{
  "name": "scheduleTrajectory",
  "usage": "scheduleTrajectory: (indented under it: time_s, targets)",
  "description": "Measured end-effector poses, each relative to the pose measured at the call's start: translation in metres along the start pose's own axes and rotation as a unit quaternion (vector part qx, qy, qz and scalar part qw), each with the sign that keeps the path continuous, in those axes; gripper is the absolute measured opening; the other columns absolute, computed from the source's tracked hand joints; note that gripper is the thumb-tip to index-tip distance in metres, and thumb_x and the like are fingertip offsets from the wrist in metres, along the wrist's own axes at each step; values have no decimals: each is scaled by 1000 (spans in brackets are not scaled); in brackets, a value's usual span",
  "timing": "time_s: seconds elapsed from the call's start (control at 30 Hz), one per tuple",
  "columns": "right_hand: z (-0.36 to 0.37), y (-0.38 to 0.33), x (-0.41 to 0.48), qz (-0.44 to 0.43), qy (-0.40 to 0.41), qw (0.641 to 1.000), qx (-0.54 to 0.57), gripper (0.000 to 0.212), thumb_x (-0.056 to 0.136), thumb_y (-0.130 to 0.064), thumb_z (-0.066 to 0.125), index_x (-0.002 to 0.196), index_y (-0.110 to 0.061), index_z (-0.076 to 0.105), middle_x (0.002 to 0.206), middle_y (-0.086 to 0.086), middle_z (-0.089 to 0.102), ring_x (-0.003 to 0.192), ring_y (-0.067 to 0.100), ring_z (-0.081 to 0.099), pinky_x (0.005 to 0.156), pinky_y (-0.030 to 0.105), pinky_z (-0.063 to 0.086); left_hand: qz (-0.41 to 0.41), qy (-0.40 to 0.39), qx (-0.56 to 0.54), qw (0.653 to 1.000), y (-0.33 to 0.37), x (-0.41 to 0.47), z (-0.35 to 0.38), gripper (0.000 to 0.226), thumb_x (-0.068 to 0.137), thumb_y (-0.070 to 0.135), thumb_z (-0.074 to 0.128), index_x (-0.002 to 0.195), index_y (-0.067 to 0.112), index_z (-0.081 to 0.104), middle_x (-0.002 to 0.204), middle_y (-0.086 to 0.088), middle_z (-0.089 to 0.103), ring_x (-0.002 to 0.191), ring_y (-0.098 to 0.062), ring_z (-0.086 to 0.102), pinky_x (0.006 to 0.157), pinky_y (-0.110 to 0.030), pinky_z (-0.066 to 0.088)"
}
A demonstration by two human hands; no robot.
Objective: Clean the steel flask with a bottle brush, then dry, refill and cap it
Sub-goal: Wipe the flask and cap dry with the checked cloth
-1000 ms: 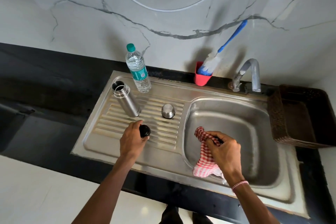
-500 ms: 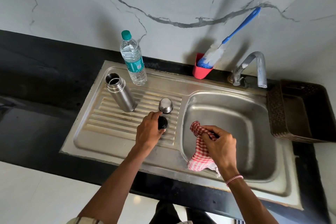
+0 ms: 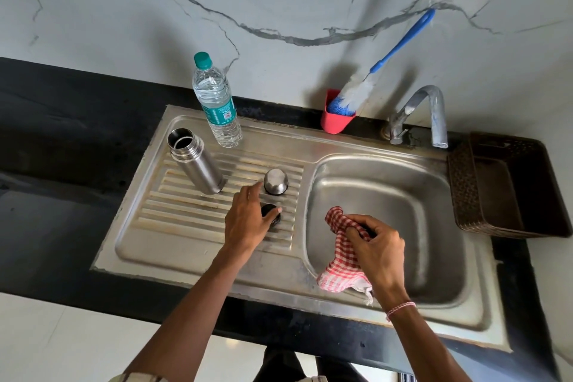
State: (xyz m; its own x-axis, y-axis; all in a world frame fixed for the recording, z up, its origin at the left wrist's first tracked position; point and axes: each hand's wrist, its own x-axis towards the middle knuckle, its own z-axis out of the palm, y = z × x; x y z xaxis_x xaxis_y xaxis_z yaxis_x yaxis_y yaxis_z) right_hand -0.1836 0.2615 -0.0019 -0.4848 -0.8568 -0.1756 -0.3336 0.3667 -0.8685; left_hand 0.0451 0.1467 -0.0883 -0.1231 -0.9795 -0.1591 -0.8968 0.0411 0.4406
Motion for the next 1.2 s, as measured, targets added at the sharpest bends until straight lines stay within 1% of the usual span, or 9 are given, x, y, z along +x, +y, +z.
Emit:
scheduleTrajectory:
  time_s: [0.13, 0.3, 0.4, 0.57, 0.67, 0.77, 0.93, 1.1, 1.2]
  targets:
    - [-10, 2, -2, 6, 18, 1000, 0, 33, 86, -14, 77, 89, -46, 72, 91, -19, 74, 82, -5, 70, 73, 19, 59, -9, 1, -13, 1000, 7, 27, 0, 85, 84, 52, 80, 150, 19, 39, 142, -7, 52, 128, -30, 53, 88, -47, 57]
    - [-30, 12, -4, 31, 42, 999, -6, 28, 85, -13, 78, 96, -39, 76, 86, -24, 71, 79, -8, 69, 73, 24, 61, -55, -36, -43, 997, 19, 60, 8, 91, 75, 44, 89, 148, 21, 41, 143, -6, 51, 128, -31, 53, 91, -47, 52]
    - [-44, 21, -3, 53, 67, 996, -10, 25, 85, -13, 78, 102, -32, 79, 92, -18, 74, 79, -3, 70, 77, 33, 63, -66, -32, -57, 996, 22, 69, 15, 75, 72, 41, 91, 133, 22, 54, 131, -3, 57, 121, -29, 57, 90, -44, 52]
    - [-63, 25, -4, 58, 97, 994, 2, 27, 87, -11, 76, 99, -35, 78, 92, -17, 75, 81, -5, 69, 76, 30, 63, -58, -17, -148, 987, 37, 69, 4, 63, 72, 35, 94, 118, 19, 53, 107, 0, 68, 96, -19, 67, 78, -29, 53]
    - [-69, 32, 0, 80, 115, 989, 34, 23, 86, -17, 77, 99, -35, 77, 99, -11, 75, 86, 5, 71, 78, 39, 63, -52, -38, -316, 946, 67, 53, -19, 61, 72, 22, 95, 120, 24, 57, 102, 4, 70, 82, -1, 70, 73, -11, 53]
    - [-73, 35, 7, 123, 103, 975, 156, 19, 86, -25, 76, 103, -33, 78, 105, -1, 76, 92, 23, 75, 81, 47, 62, -52, -93, -458, 883, 102, 28, -35, 63, 73, 10, 93, 122, 32, 61, 104, -3, 73, 84, -8, 73, 78, -22, 57]
    - [-82, 15, 8, 168, 87, 911, 366, 16, 94, -3, 66, 107, -7, 75, 104, 18, 76, 95, 38, 73, 86, 49, 59, -66, -172, -589, 787, 144, -18, -45, 71, 67, -19, 83, 126, 17, 69, 101, -10, 76, 90, -15, 70, 83, -23, 58]
    - [-93, 14, 3, 186, 81, 881, 426, 16, 95, -2, 64, 108, -2, 72, 105, 23, 74, 89, 35, 72, 82, 47, 61, -108, -189, -628, 747, 168, -49, -39, 67, 62, -7, 85, 126, 12, 72, 121, -20, 74, 108, -28, 70, 105, -42, 53]
    - [-96, 19, -3, 173, 82, 883, 429, 16, 94, -3, 66, 108, -4, 72, 107, 24, 73, 90, 36, 73, 82, 47, 61, -112, -213, -655, 717, 179, -62, -42, 41, 90, 11, 68, 131, 11, 69, 128, -14, 72, 118, -27, 69, 104, -37, 55]
